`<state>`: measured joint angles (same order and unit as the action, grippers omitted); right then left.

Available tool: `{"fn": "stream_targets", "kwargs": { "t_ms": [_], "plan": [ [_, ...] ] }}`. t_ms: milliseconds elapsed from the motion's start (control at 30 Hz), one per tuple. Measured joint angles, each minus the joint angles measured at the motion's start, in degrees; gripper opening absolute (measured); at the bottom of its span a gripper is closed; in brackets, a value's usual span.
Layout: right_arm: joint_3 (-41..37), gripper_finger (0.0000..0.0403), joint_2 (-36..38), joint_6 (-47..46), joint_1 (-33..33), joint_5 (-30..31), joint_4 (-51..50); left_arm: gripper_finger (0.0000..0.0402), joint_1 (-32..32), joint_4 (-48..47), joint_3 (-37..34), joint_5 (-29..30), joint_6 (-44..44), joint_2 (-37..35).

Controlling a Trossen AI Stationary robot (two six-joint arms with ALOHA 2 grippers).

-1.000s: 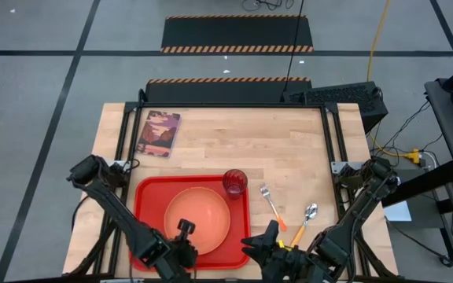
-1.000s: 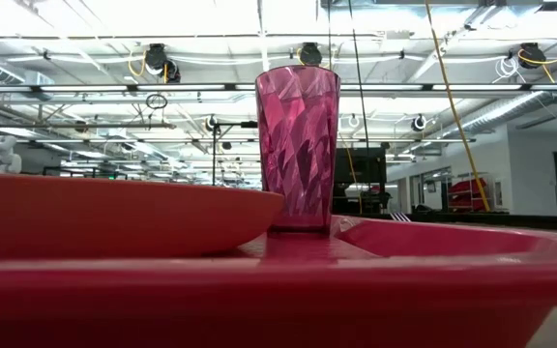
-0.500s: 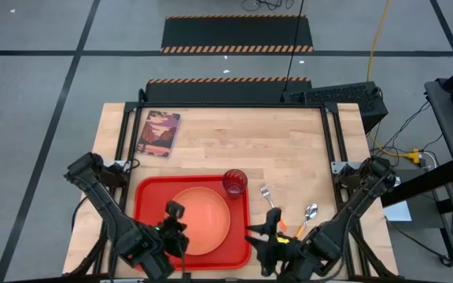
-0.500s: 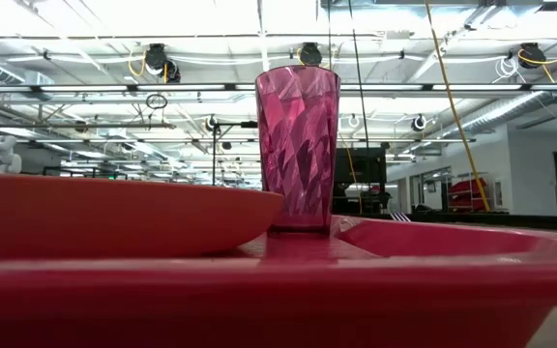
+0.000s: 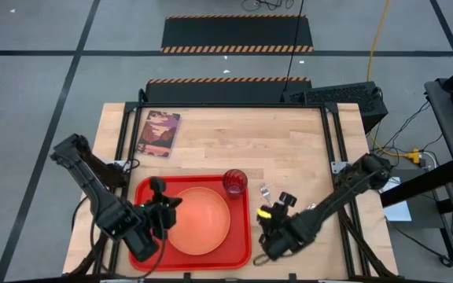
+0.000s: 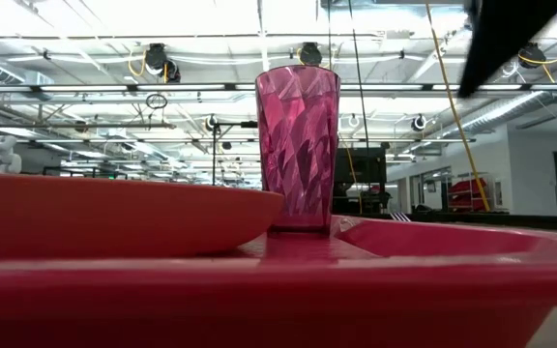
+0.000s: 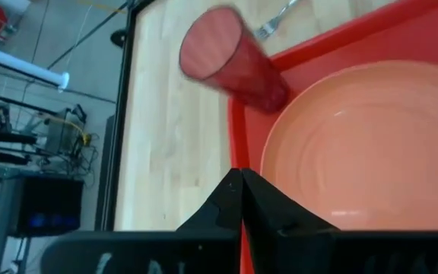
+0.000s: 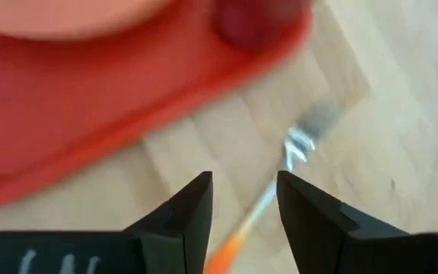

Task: Pick and place plate/cup/fork/spoon on tray
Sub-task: Put the orange fork on the red serving tray to the left of the orange plate

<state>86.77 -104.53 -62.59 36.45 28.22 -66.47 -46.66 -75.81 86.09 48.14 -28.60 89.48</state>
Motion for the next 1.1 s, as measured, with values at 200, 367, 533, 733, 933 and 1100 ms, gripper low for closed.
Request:
{"fn": "stream_targets", "kwargs": {
  "t_ms": [200, 367, 533, 733, 933, 1100],
  "plan": [
    [-8.87, 0.0160, 0.00, -5.26, -6.00, -8.09, 2.41, 0.0025, 2.12, 3.22, -5.25, -0.04, -0.47, -3.15],
    [-15.53, 0.0182, 0.00, -4.23, -10.47, -15.21, 12.53, 0.0031, 3.82, 4.05, -5.98, -0.07, -0.50, -3.72],
    [-19.97, 0.0206, 0.00, -2.75, -13.58, -18.59, 18.11, 0.0030, 4.68, 5.05, -5.98, -1.98, -0.24, -3.72],
    [-21.48, 0.0216, 0.17, -1.82, -14.72, -19.55, 19.35, 0.0030, 4.86, 5.74, -5.98, -3.08, 0.37, -3.72],
    [-21.53, 0.0197, 0.17, -0.16, -15.04, -19.73, 20.42, 0.0030, 4.86, 5.84, -5.98, -3.08, 0.37, -3.72],
    [-21.53, 0.0140, 0.13, -0.13, -15.77, -21.25, 20.69, 0.0031, 4.86, 5.87, -5.98, -3.09, 0.35, -3.72]
  ]
}}
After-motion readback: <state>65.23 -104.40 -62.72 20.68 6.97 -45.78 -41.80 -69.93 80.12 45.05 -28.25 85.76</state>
